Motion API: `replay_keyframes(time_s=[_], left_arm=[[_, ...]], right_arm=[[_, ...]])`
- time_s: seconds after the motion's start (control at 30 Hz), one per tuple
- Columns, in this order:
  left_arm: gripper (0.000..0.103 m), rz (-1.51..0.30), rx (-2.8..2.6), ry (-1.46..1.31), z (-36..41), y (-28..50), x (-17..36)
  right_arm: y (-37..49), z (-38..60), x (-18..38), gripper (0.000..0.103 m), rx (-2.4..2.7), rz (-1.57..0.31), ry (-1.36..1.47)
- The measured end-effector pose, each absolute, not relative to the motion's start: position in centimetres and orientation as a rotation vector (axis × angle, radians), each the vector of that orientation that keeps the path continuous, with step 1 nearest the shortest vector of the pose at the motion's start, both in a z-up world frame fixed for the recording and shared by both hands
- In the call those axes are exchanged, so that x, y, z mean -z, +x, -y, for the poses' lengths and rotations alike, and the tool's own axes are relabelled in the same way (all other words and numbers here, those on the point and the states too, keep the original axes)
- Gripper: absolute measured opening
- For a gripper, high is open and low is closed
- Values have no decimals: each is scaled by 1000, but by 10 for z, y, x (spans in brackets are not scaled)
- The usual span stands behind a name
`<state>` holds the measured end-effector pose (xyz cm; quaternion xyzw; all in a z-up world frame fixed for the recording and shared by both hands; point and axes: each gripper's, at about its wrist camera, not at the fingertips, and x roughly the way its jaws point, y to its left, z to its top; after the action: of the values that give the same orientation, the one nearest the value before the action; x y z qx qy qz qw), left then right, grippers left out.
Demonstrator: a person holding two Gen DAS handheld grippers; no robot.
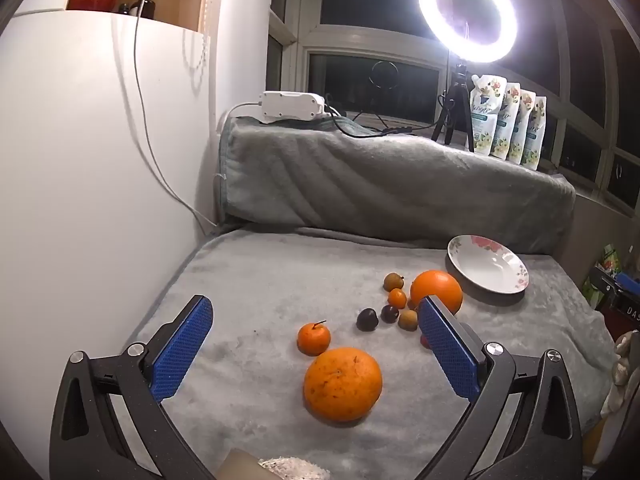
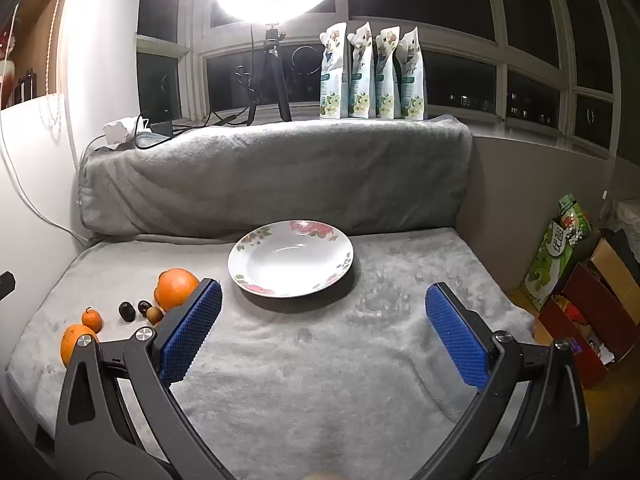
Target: Organize fruits
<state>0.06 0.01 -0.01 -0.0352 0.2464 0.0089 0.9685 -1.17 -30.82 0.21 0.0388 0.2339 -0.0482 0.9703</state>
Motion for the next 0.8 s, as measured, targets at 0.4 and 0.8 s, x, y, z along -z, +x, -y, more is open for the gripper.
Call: replay_keyframes(time_s=[0.4, 0.8], left_arm=[[102, -503, -16, -68, 4, -1, 6], [102, -510, -13, -66, 2, 3, 5]], right_arm=[[-11, 308, -2, 103, 99, -481, 74], [-11, 308, -1, 103, 100, -481, 76]])
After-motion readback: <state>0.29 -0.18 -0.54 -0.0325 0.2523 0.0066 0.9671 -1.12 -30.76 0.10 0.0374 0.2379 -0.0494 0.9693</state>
